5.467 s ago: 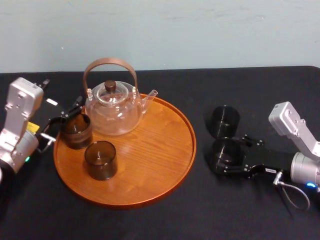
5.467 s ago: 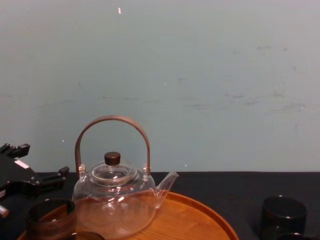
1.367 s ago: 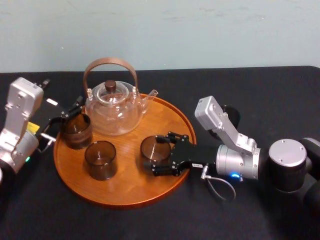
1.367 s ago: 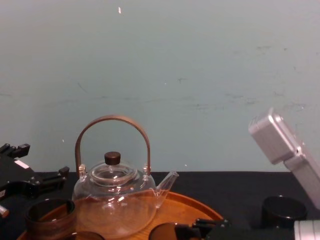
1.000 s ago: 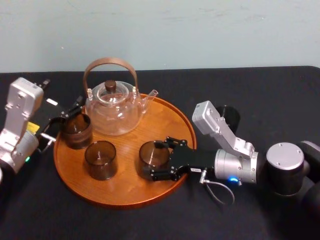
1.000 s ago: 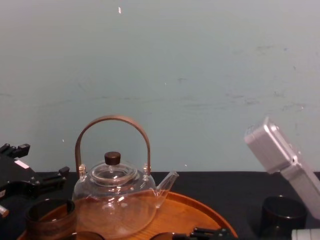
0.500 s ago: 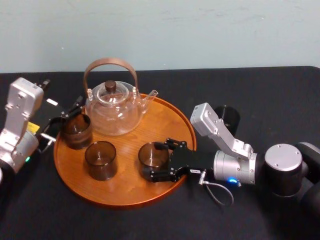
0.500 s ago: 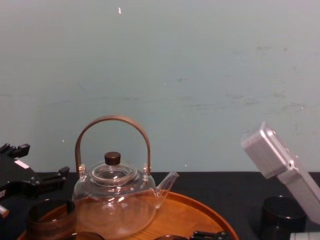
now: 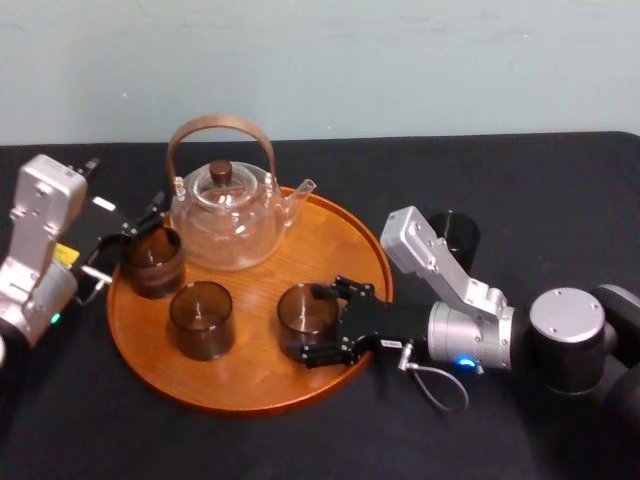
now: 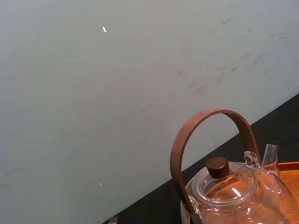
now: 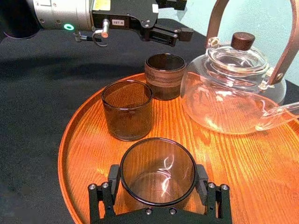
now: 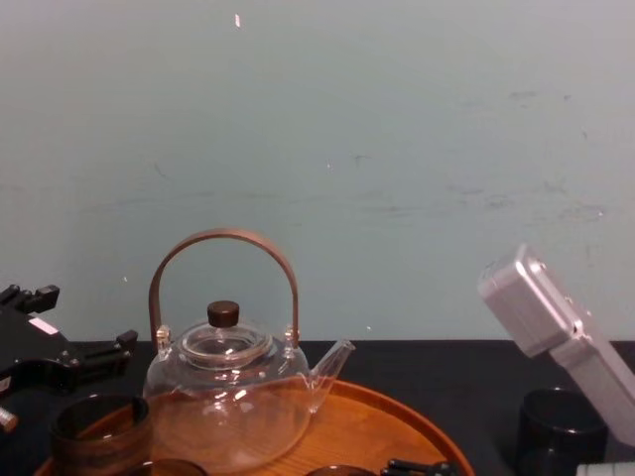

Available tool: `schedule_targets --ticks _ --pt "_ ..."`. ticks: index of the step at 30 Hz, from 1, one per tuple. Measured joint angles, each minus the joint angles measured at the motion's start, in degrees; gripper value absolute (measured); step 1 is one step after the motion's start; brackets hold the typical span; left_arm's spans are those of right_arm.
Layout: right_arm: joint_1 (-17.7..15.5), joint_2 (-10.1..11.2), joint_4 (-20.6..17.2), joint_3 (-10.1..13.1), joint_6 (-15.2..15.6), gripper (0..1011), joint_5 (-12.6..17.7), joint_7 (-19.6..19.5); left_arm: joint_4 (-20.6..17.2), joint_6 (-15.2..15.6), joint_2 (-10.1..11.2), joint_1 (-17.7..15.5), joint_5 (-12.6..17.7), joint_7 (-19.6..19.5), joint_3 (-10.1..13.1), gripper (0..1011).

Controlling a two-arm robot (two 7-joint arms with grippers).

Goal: Pick up the glass from the table and place it on the tray.

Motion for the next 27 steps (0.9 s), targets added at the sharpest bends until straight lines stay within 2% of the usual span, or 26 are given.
schedule_targets --ticks 17,27 --pt "-0.01 0.21 -0.18 0.3 -0.26 1004 0.45 0.49 0.0 0.0 0.0 0.0 0.0 0.0 0.0 1001" --pt "-1.39 2.79 -2.7 1.22 -0.47 1004 1.98 1.81 0.0 0.0 0.0 0.0 0.0 0.0 0.0 1001"
